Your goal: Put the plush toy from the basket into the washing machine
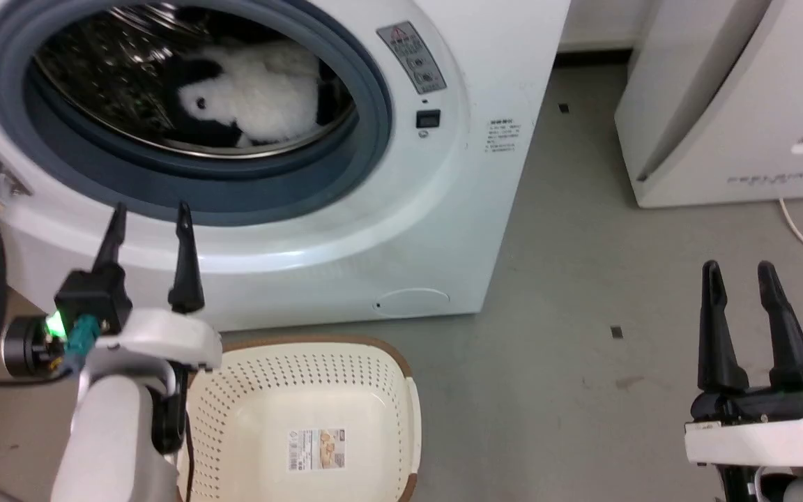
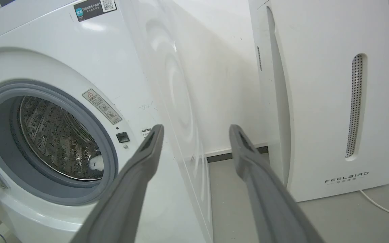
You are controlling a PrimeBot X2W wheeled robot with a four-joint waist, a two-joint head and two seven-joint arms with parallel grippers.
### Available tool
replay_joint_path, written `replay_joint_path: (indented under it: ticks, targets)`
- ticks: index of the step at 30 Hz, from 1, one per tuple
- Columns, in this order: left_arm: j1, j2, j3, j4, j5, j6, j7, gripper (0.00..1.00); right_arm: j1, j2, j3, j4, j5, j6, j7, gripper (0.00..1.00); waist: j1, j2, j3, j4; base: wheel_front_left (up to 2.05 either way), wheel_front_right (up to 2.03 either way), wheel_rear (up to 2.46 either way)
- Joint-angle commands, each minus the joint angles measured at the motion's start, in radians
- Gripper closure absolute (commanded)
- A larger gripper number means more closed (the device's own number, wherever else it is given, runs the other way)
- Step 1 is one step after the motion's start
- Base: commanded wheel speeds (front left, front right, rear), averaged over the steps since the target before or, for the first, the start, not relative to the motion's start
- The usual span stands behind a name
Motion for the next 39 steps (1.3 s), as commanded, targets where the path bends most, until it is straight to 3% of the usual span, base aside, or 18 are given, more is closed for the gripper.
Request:
replay_joint_path:
  ticks: [1, 15, 37, 38, 39]
  targets:
    - [0.033, -0.008, 0.005, -0.019, 0.008, -0.006, -0.005, 0.0, 0.018, -0.001, 0.0, 0.002, -0.008, -0.001, -0.005, 0.0, 0.0001, 0.0, -0.035, 0.023, 0.0, 0.0, 0.0]
    - [0.277, -0.078, 0.017, -0.115, 0.053, -0.018, -0.005, 0.0, 0.111, -0.001, -0.024, 0.01, -0.058, -0.001, -0.005, 0.0, 0.0001, 0.0, -0.156, 0.096, 0.0, 0.0, 0.0]
    - [0.4, -0.103, 0.005, -0.181, 0.067, 0.001, -0.005, 0.0, 0.159, -0.001, -0.053, 0.039, -0.105, -0.001, -0.005, 0.0, 0.0001, 0.0, -0.197, 0.142, 0.0, 0.0, 0.0]
    - [0.386, -0.099, 0.006, -0.177, 0.068, -0.002, 0.001, 1.0, 0.146, 0.0, -0.052, 0.038, -0.106, 0.0, 0.0, 1.0, 0.0001, 0.0, -0.197, 0.142, 0.0, 0.0, 0.0]
    - [0.385, -0.098, 0.005, -0.177, 0.068, -0.002, 0.001, 1.0, 0.146, 0.0, -0.052, 0.037, -0.106, 0.0, 0.001, 1.0, 0.0001, 0.0, -0.197, 0.142, 0.0, 0.0, 0.0]
